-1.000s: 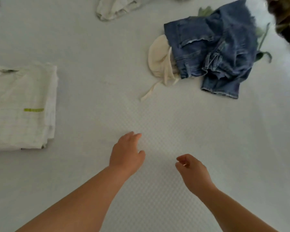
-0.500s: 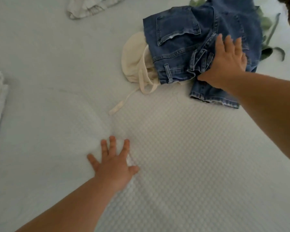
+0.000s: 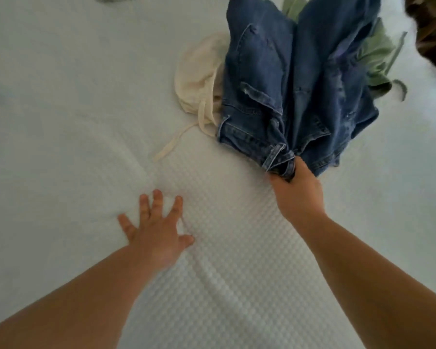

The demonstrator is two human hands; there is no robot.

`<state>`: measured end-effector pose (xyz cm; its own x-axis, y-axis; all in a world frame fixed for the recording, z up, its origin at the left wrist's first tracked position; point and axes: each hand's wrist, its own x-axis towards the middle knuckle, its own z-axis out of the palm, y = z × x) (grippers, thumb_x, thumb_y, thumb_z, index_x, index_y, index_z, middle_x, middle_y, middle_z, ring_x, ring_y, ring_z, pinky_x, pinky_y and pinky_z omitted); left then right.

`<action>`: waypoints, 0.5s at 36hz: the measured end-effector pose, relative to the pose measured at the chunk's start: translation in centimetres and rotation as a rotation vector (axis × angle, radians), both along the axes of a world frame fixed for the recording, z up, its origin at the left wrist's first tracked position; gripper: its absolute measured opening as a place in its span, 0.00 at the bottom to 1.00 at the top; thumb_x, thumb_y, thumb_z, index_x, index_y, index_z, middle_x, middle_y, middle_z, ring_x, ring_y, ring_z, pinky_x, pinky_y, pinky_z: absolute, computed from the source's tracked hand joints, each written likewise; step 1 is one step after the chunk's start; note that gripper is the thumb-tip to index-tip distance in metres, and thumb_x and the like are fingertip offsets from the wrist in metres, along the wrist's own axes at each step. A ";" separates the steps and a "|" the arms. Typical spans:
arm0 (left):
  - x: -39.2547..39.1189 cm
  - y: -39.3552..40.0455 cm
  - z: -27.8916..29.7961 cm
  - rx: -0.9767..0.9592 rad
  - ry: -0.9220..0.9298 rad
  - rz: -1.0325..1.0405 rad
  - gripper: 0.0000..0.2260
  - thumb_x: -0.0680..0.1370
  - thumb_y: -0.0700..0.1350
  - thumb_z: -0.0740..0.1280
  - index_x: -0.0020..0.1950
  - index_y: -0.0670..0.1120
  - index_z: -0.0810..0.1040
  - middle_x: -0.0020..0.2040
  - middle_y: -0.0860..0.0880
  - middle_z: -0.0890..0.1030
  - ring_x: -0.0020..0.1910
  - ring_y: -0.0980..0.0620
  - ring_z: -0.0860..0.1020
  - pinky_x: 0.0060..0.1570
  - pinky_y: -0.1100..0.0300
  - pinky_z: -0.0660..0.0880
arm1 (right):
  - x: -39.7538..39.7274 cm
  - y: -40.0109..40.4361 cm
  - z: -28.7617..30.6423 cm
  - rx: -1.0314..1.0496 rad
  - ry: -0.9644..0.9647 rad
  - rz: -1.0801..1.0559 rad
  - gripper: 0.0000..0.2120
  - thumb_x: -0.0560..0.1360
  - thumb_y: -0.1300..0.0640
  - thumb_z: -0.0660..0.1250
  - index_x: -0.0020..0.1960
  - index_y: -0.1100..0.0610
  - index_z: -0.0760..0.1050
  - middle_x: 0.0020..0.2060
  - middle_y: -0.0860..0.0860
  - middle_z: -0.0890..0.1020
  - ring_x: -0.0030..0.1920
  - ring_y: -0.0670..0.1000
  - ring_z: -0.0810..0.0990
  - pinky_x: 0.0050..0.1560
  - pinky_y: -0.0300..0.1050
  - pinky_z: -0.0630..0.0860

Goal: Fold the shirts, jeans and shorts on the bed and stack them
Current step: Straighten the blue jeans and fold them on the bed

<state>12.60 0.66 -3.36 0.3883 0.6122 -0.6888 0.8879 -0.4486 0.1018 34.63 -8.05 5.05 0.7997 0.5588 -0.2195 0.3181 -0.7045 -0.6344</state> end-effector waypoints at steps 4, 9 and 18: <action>-0.1 0.5 2.5 -0.079 -0.046 0.026 0.41 0.72 0.69 0.60 0.74 0.62 0.36 0.75 0.50 0.31 0.74 0.47 0.32 0.66 0.33 0.37 | -5.6 -4.4 2.3 0.038 0.136 -0.094 0.06 0.72 0.46 0.66 0.45 0.45 0.71 0.34 0.42 0.78 0.32 0.39 0.75 0.24 0.31 0.66; -3.4 -2.3 8.8 -0.168 -0.419 0.148 0.49 0.69 0.63 0.69 0.71 0.61 0.32 0.78 0.50 0.43 0.76 0.52 0.42 0.73 0.47 0.44 | -13.3 -9.0 6.6 0.145 0.356 -0.119 0.05 0.72 0.53 0.69 0.40 0.48 0.73 0.26 0.42 0.76 0.24 0.39 0.70 0.23 0.31 0.66; -10.9 -12.8 21.3 -0.337 -0.907 0.098 0.34 0.68 0.43 0.76 0.68 0.61 0.63 0.64 0.57 0.72 0.63 0.61 0.70 0.64 0.68 0.65 | -23.9 -15.8 17.4 0.251 0.541 0.024 0.07 0.67 0.52 0.69 0.44 0.46 0.75 0.29 0.46 0.77 0.27 0.41 0.69 0.27 0.37 0.67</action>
<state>1.74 -12.14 17.90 0.8157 0.4957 -0.2981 0.4408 -0.1990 0.8753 10.68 -23.87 22.48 0.5979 0.6630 -0.4506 -0.0824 -0.5083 -0.8572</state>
